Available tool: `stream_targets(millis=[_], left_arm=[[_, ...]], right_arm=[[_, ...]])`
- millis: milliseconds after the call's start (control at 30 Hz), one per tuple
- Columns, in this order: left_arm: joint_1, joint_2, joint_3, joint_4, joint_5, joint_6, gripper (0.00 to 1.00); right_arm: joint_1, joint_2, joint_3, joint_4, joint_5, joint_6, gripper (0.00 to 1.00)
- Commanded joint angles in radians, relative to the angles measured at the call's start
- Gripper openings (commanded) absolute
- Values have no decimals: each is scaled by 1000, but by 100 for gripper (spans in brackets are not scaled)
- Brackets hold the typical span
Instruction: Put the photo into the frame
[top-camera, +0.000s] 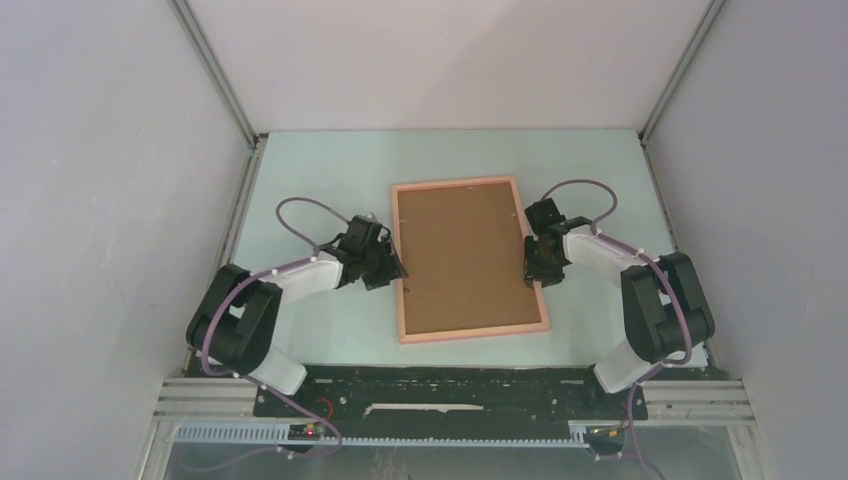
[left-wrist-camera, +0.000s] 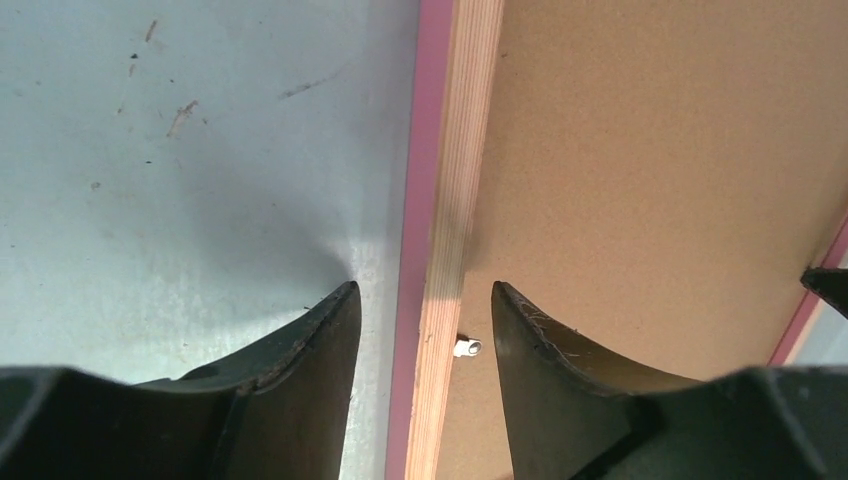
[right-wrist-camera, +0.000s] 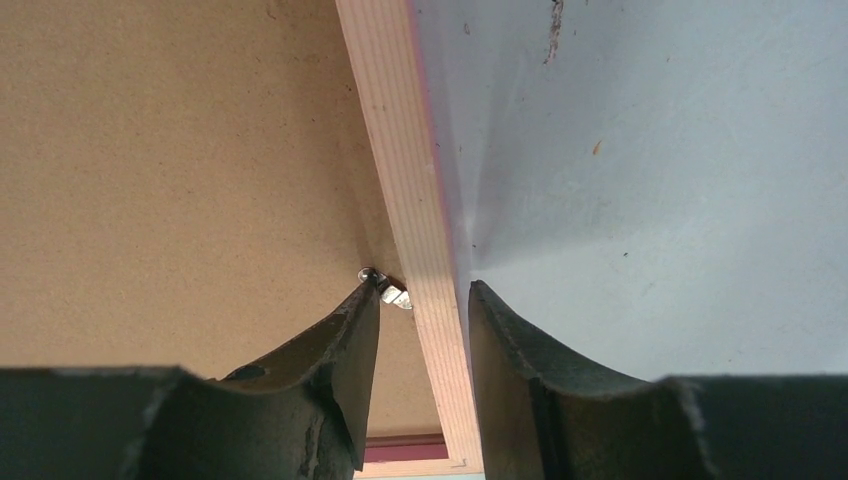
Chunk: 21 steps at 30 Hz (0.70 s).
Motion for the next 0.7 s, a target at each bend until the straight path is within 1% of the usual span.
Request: stream_targets(millis=[0,67,233,333,467,567,667], left_arm=[[-24,19,73,-57,-70,35,58],[-35,33,88,-66,-85,39,58],[-57,28,108,-81,-151,63,58],[-64,36,128,-99,-182,88,57],[-80,39,151,-121,-223,126,48],[-82,54,161,-128,-219,133,41],[-85,73,170,-131,-207,137,35]], right_arm=[[-10,-16,-17,12,-19,-28,45],[-12,-21,-18,11,-33,-35,44],[-30,-81,-50,25,-113,-28,50],[-39,-84,-57,35,-87,-30,51],[-37,-64,-51,27,-14,-36,49],[-32,-62,-51,39,-2,-40,46],[-20,-54,-48,62,-10,-43,47]])
